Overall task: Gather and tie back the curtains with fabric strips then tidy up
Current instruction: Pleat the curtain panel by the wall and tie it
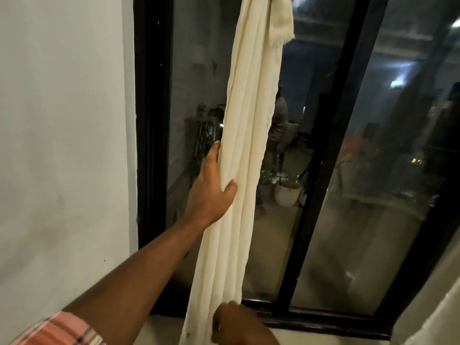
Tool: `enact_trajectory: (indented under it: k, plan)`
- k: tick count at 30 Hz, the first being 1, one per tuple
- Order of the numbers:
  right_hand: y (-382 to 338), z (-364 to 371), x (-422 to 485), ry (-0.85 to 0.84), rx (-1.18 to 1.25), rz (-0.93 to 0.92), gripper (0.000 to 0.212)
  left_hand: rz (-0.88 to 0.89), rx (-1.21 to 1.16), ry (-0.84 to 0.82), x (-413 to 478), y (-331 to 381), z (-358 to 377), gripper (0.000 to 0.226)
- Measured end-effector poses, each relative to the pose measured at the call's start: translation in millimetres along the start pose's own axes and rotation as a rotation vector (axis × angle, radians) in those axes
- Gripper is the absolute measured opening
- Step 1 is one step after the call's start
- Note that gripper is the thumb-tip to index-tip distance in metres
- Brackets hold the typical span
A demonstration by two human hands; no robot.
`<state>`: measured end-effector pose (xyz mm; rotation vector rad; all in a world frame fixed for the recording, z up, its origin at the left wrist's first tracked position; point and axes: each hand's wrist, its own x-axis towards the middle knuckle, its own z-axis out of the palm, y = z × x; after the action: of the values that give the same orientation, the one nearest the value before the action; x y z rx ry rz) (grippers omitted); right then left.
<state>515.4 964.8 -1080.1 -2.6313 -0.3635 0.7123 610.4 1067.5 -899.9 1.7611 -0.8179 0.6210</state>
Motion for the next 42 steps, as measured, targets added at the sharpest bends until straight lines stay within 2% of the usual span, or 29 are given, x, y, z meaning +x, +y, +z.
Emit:
enact_trajectory:
  k: [1,2,3,5,6,8,10,13,17,19,21,23,25,26,28,30,32,34,38,42]
  plan:
    - [-20,-26,-19,0.255,-0.074,0.196,0.026,0.084,0.064,0.066,5,6,-5,0.088]
    - [-37,-51,-44,0.599,-0.136,0.274,0.02,0.168,0.149,0.133,12,12,-11,0.088]
    - [-55,-78,-70,0.833,-0.205,0.307,0.018,0.247,0.24,0.195,20,18,-16,0.088]
    - [-89,-147,-103,1.275,-0.22,0.202,0.014,0.418,0.398,0.282,43,34,-27,0.081]
    - [-107,-178,-117,1.499,-0.224,0.089,0.014,0.511,0.467,0.309,57,42,-32,0.073]
    - [-143,-238,-137,1.814,-0.26,-0.064,0.019,0.63,0.546,0.348,85,59,-42,0.056]
    - [-167,-284,-148,1.917,-0.218,-0.075,0.028,0.551,0.493,0.369,111,78,-51,0.053]
    - [-186,-333,-144,1.821,-0.103,0.13,0.04,0.24,0.304,0.279,142,94,-58,0.067]
    - [-191,-348,-127,1.617,-0.12,0.282,0.026,-0.07,0.08,0.07,157,90,-63,0.079]
    - [-192,-346,-123,1.635,-0.138,0.315,0.02,-0.162,0.08,0.015,147,87,-64,0.075]
    - [-190,-342,-121,1.754,-0.171,0.294,0.031,-0.167,0.142,-0.005,137,81,-65,0.069]
    - [-183,-336,-117,1.886,-0.306,0.187,0.045,-0.141,0.177,-0.016,127,77,-68,0.066]
    - [-173,-331,-111,1.912,-0.476,0.097,0.05,-0.106,0.182,-0.045,119,73,-70,0.063]
    - [-169,-330,-109,1.873,-0.532,0.09,0.052,-0.095,0.181,-0.059,117,72,-70,0.062]
    - [-163,-331,-107,1.687,-0.572,0.133,0.051,-0.072,0.178,-0.069,112,72,-69,0.062]
    - [-162,-333,-104,1.437,-0.547,0.162,0.044,-0.052,0.163,-0.074,109,72,-69,0.062]
    - [-164,-331,-98,1.275,-0.455,0.134,0.038,-0.047,0.155,-0.085,105,72,-70,0.06]
    - [-165,-325,-89,1.219,-0.406,0.13,0.03,-0.062,0.166,-0.083,100,69,-71,0.055]
    - [-149,-284,-61,1.161,-0.441,0.272,0.023,-0.165,0.184,-0.083,82,55,-72,0.05]
    - [-109,-176,-8,0.969,-0.366,0.352,0.018,-0.254,0.205,-0.139,53,35,-69,0.036]
